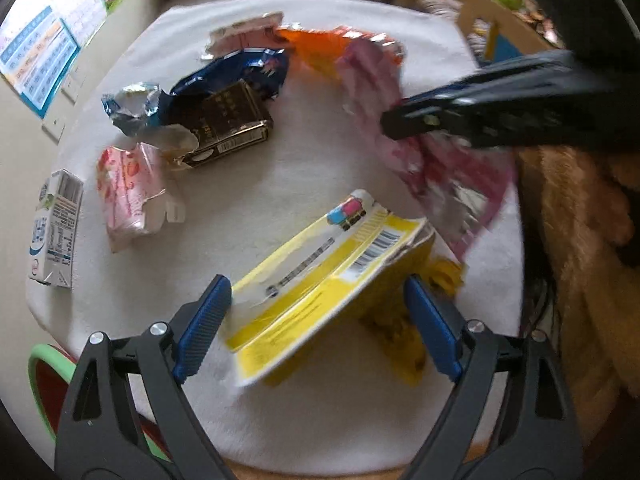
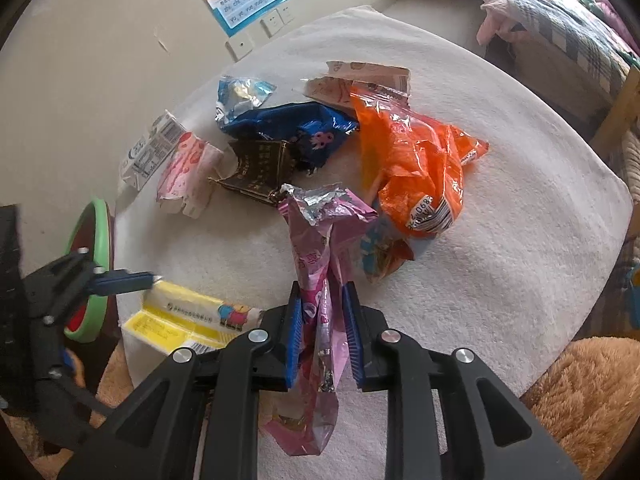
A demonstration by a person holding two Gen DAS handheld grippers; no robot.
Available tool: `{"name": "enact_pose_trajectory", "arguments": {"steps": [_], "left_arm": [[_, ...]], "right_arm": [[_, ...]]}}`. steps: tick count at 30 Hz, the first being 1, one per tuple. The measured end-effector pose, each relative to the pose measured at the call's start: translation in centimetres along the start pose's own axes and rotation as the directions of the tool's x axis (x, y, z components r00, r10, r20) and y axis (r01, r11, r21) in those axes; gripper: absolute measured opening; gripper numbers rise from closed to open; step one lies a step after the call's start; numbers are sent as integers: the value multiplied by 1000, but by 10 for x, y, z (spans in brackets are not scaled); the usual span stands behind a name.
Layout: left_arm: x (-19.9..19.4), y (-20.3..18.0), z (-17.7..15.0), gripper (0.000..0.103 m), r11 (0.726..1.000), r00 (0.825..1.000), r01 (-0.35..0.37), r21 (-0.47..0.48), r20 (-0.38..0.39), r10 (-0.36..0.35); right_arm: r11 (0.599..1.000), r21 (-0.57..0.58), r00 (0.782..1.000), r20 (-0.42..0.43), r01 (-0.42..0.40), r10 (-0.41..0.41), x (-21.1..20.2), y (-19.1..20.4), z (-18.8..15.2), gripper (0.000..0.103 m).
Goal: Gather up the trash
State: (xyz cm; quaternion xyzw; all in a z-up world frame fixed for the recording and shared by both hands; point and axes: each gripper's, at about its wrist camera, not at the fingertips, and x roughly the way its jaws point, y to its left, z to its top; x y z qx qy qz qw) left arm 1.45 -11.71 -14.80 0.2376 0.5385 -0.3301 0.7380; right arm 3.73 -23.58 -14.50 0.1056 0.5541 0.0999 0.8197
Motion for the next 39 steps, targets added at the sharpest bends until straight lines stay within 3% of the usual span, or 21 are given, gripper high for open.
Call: {"name": "enact_pose_trajectory", "arguments": {"steps": [1, 2, 5, 9, 13, 17, 20, 23, 26, 28, 31, 39], "left_arm": [[4, 3, 4, 74, 999, 1000, 10, -33, -10, -10], [7, 5, 5, 59, 998, 1000, 1, -62, -14, -2], [6, 18, 5, 52, 986, 1000, 3, -166, -11, -5], [-6, 41, -6, 26, 955, 998, -65, -289, -17, 63], [-16, 76, -32, 25, 878, 997, -71, -473, -12, 74], [-19, 86, -47, 29, 847, 997, -63, -528, -2, 74], [-23, 84, -47, 31, 846, 995, -71, -528, 18, 95], [-27, 81, -52, 43, 847, 995, -67, -527, 31, 98], [-23, 77, -50, 44, 842, 996, -58, -536, 30, 88], [-17, 76, -49, 41, 840, 997, -57, -540, 17, 78], [-20, 76, -53, 28, 844, 996, -49, -534, 34, 79], [-31, 79, -56, 24, 845, 993, -45, -533, 64, 94]], "right_arm": [[1000, 1, 1000, 2, -2, 2, -1, -1, -1, 21], [1000, 1, 1000, 6, -2, 2, -2, -1, -1, 21], [1000, 0, 1000, 16, -2, 2, -3, -2, -2, 20], [1000, -20, 1000, 14, -13, 13, -1, 3, -3, 19], [995, -92, 999, 0, -37, 38, 2, 18, -6, 21], [991, -127, 999, -33, -43, 39, 11, 30, -11, 44], [993, -112, 999, -25, -42, 39, 9, 29, -11, 47], [996, -72, 998, -21, -52, 51, 6, 23, -9, 57], [997, -62, 998, -36, -45, 43, 7, 21, -10, 57], [997, -70, 998, -47, -41, 38, 9, 23, -11, 57], [995, -87, 998, -54, -38, 33, 10, 27, -12, 57], [993, -111, 997, -68, -30, 23, 14, 32, -15, 55]]}}
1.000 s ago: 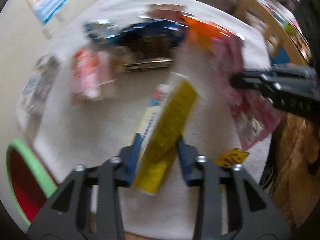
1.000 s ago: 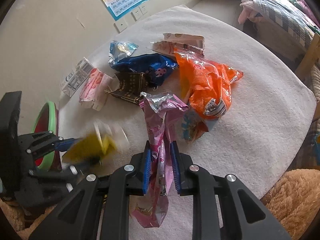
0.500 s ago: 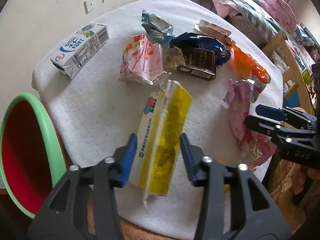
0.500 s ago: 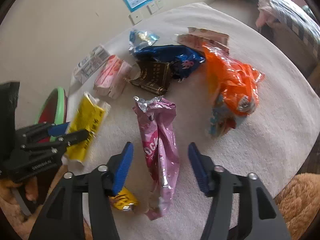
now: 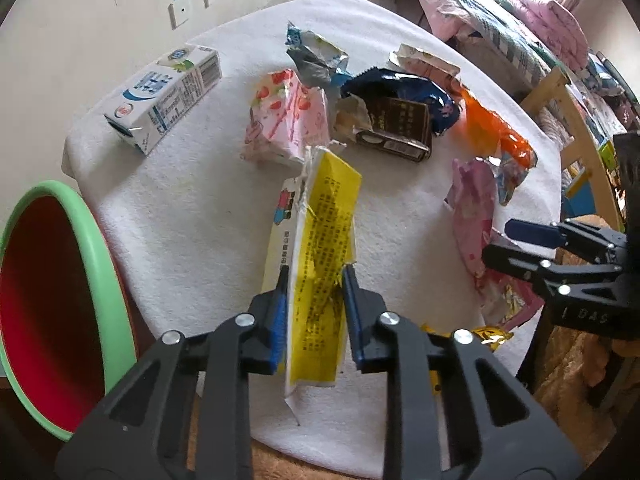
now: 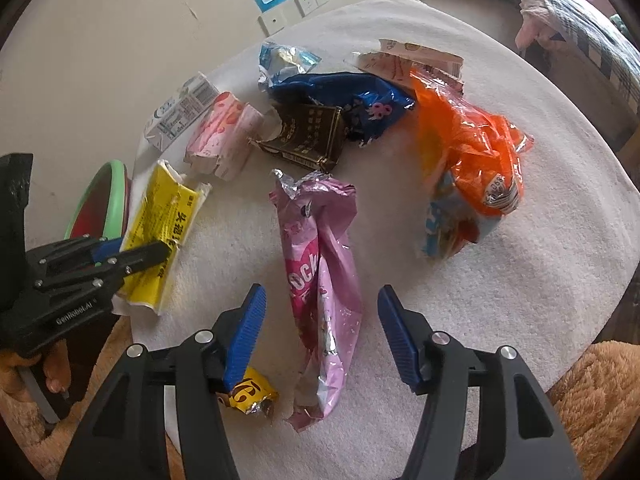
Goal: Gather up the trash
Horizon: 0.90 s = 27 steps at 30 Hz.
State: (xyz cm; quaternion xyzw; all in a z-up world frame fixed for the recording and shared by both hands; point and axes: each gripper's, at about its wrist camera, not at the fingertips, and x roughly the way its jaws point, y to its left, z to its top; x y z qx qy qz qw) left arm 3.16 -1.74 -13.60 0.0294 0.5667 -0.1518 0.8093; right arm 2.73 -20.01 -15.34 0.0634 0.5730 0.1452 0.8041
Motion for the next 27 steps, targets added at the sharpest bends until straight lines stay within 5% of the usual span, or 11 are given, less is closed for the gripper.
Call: {"name": "enact_pose_trajectory", "arguments": {"steps": [5, 8, 19, 27], "left_arm": [[-15, 6, 2, 23, 1000, 998, -6, -24, 55, 7], [-24, 13, 4, 23, 999, 997, -10, -53, 82, 14], [-64, 35, 1, 23, 988, 983, 3, -152, 181, 25], [-66, 44, -5, 23, 983, 981, -17, -181, 186, 51]], "right_arm": [[1000, -10, 1000, -24, -10, 10, 6, 3, -1, 18], [1000, -19, 1000, 3, 0, 0, 0, 5, 0, 13], [998, -62, 994, 107, -28, 34, -32, 25, 11, 13], [996, -86, 985, 171, -10, 25, -51, 44, 24, 13]]}}
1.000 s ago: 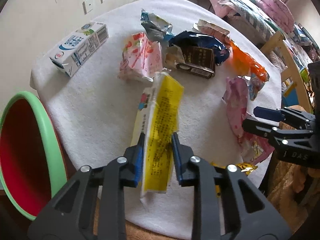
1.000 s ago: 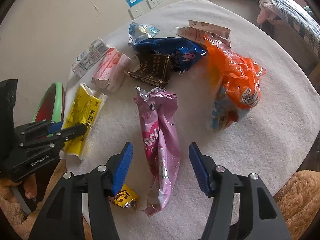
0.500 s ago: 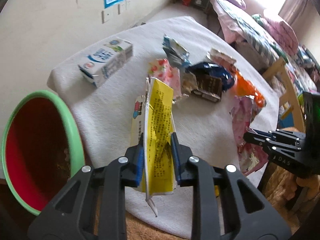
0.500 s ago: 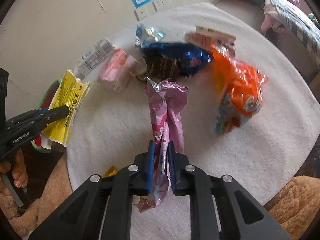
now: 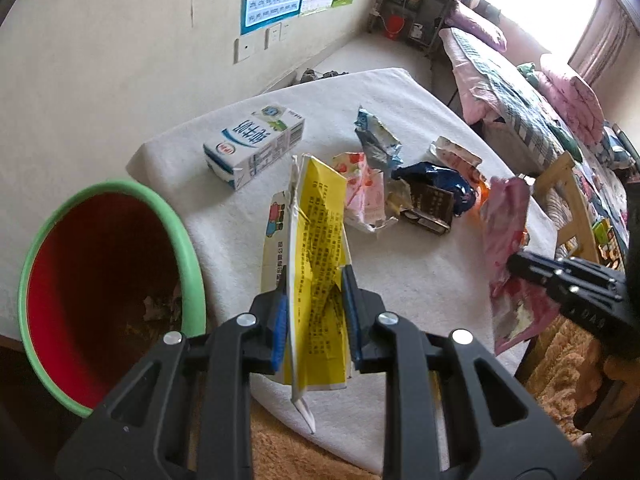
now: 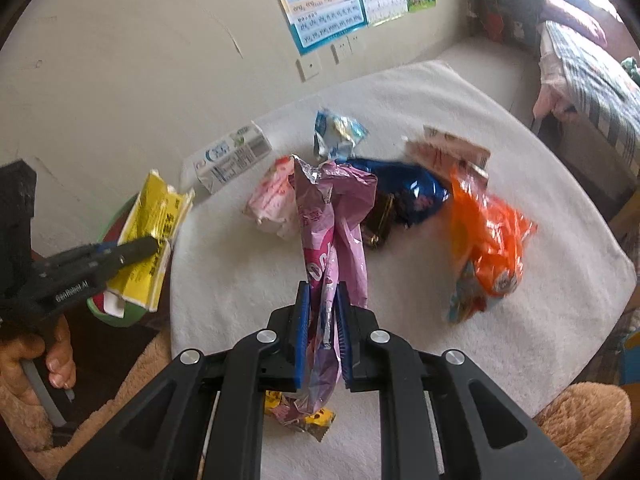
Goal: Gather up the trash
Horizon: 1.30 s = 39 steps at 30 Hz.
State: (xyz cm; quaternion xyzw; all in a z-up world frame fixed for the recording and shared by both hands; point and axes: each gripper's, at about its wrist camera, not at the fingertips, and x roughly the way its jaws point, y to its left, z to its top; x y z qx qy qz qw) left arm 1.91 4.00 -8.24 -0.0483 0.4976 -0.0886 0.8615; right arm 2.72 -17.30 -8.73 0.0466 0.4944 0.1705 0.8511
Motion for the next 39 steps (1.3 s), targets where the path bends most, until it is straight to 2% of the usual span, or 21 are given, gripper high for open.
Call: {"name": "enact_pose_trajectory", "arguments": {"steps": [10, 20, 39], "left_arm": [[-18, 12, 2, 23, 999, 998, -18, -38, 59, 20], [-33, 32, 0, 23, 995, 994, -22, -97, 104, 32], [-52, 84, -19, 23, 972, 985, -80, -219, 133, 111]], "right_arm": [[1000, -19, 998, 55, 5, -4, -14, 11, 11, 13], [999, -53, 998, 69, -5, 9, -15, 28, 20, 13], [972, -221, 994, 51, -84, 97, 0, 108, 34, 13]]}}
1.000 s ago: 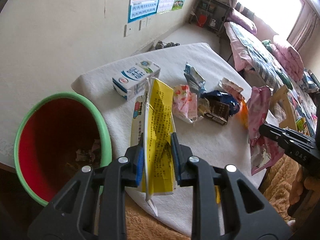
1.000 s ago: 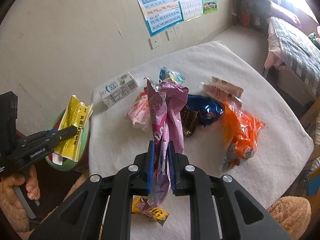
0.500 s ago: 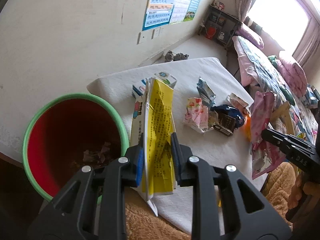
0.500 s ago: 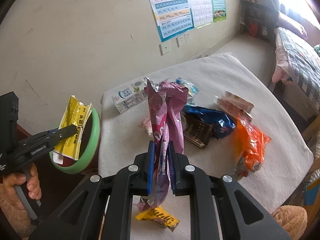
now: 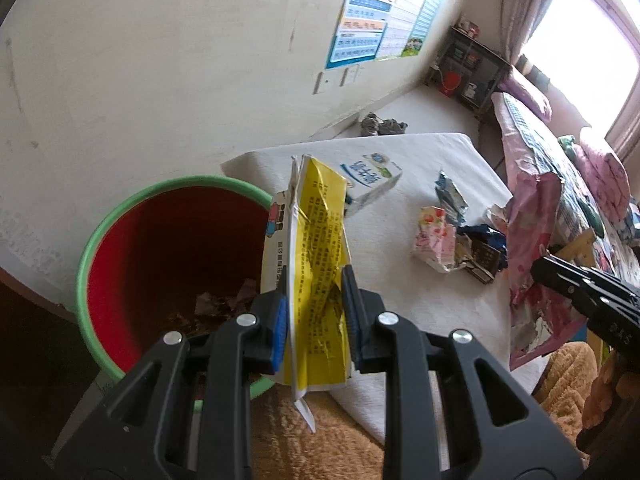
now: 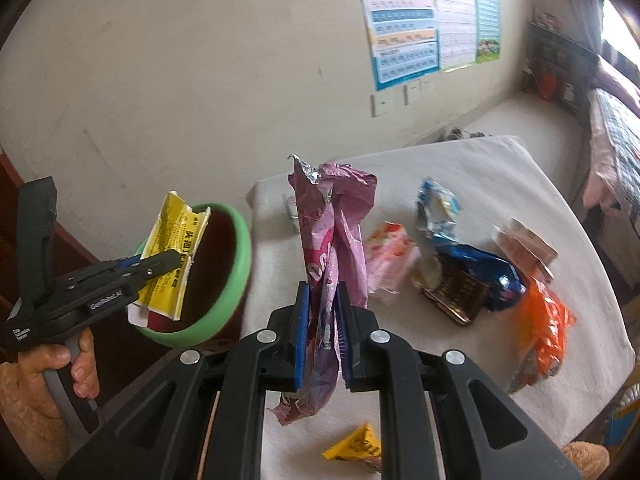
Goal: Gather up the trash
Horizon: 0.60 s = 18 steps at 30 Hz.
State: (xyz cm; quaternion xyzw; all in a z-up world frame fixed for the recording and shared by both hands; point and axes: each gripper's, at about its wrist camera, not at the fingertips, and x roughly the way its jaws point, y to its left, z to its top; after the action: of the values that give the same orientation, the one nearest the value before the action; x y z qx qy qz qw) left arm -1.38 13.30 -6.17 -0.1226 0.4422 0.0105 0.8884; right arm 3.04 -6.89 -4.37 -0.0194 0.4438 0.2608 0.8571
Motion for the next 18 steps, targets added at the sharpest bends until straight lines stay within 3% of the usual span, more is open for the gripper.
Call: {"name": "enact_pose_trajectory", "arguments": {"steps": [18], "left_arm": [[-7, 63, -14, 23, 991, 997, -74, -112, -8, 74]], "right_arm": [[993, -95, 996, -61, -74, 68, 41, 55, 20, 13]]}}
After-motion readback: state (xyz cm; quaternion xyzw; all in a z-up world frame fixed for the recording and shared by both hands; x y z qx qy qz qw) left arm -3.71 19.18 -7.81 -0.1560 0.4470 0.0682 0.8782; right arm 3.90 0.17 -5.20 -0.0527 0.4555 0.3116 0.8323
